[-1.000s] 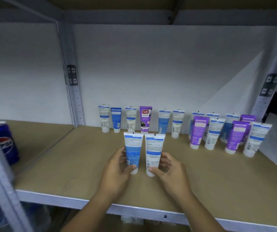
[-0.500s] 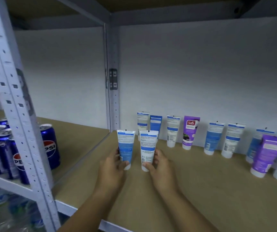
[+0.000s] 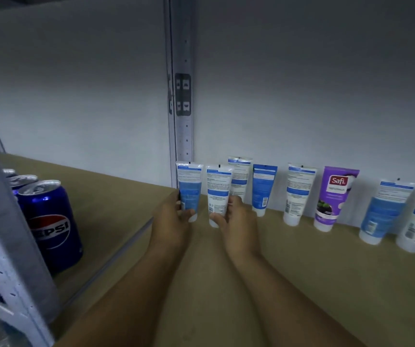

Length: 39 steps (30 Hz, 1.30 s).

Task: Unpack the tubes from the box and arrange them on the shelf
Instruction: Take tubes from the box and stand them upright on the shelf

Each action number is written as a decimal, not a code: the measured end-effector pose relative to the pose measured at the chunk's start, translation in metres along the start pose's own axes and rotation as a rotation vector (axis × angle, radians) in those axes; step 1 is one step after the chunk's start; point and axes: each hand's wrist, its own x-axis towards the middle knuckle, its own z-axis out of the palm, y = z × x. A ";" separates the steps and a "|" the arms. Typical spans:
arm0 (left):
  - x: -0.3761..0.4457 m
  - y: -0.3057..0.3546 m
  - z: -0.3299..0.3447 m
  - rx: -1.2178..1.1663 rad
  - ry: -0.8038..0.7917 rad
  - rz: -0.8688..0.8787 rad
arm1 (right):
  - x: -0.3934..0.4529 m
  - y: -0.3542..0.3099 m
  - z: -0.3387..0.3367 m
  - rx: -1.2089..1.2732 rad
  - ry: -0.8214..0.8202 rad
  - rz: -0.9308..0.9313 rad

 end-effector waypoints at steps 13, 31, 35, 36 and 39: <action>0.023 -0.009 0.003 0.130 0.004 -0.032 | 0.021 -0.003 0.018 -0.084 -0.005 0.037; -0.127 0.067 0.020 0.271 -0.354 0.082 | -0.146 -0.011 -0.160 -0.348 -0.082 0.081; -0.185 0.103 0.060 0.331 -0.538 0.255 | -0.210 -0.009 -0.244 -0.480 -0.077 0.117; -0.202 0.114 0.073 0.330 -0.579 0.296 | -0.226 -0.008 -0.265 -0.510 -0.063 0.124; -0.257 0.150 0.116 0.308 -0.690 0.430 | -0.279 0.002 -0.330 -0.582 -0.009 0.184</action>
